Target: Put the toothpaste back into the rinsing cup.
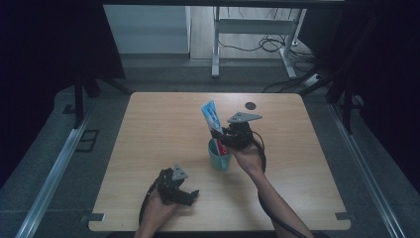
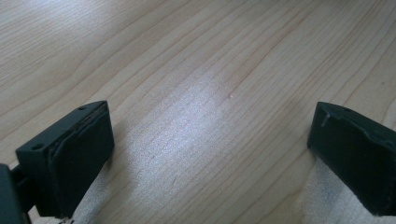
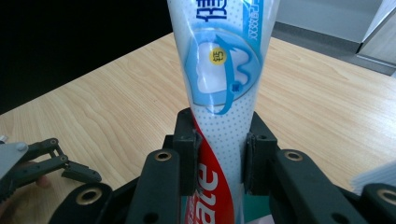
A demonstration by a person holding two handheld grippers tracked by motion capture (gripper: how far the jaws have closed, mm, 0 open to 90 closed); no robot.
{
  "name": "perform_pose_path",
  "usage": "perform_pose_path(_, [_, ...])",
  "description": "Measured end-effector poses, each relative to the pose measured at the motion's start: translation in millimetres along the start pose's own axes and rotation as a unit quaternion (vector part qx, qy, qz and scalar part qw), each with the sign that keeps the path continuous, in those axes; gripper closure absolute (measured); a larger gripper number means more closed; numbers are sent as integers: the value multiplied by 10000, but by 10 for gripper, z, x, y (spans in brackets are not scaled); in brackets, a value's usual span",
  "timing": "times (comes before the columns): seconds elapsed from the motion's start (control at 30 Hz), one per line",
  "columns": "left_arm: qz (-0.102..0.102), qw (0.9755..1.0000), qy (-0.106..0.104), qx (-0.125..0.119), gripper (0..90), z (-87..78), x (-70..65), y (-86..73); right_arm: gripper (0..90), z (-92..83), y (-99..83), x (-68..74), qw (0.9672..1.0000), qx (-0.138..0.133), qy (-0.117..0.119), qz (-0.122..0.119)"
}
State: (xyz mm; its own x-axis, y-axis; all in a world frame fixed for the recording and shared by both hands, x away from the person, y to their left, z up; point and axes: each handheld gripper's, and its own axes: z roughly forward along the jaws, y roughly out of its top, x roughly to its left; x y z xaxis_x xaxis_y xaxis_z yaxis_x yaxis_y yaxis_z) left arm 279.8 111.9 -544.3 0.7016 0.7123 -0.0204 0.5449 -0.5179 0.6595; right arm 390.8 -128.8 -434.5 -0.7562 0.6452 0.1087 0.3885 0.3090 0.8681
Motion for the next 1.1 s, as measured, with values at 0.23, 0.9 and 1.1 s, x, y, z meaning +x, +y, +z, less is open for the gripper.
perform_pose_path(0.23, [-7, 10000, -5, 0, 6, 0, -1, 0, 706, 45, -69, 3, 10000, 42, 33, 26])
perform_pose_path(0.9, [-4, 10000, -3, -11, 6, 2, -1, -1, 696, 133, -204, 28, 9999, 106, 6, -16])
perform_pose_path(1.1, [-3, 10000, -4, -10, 6, 2, -1, -1, 692, 135, -222, 24, 9999, 107, 12, 18])
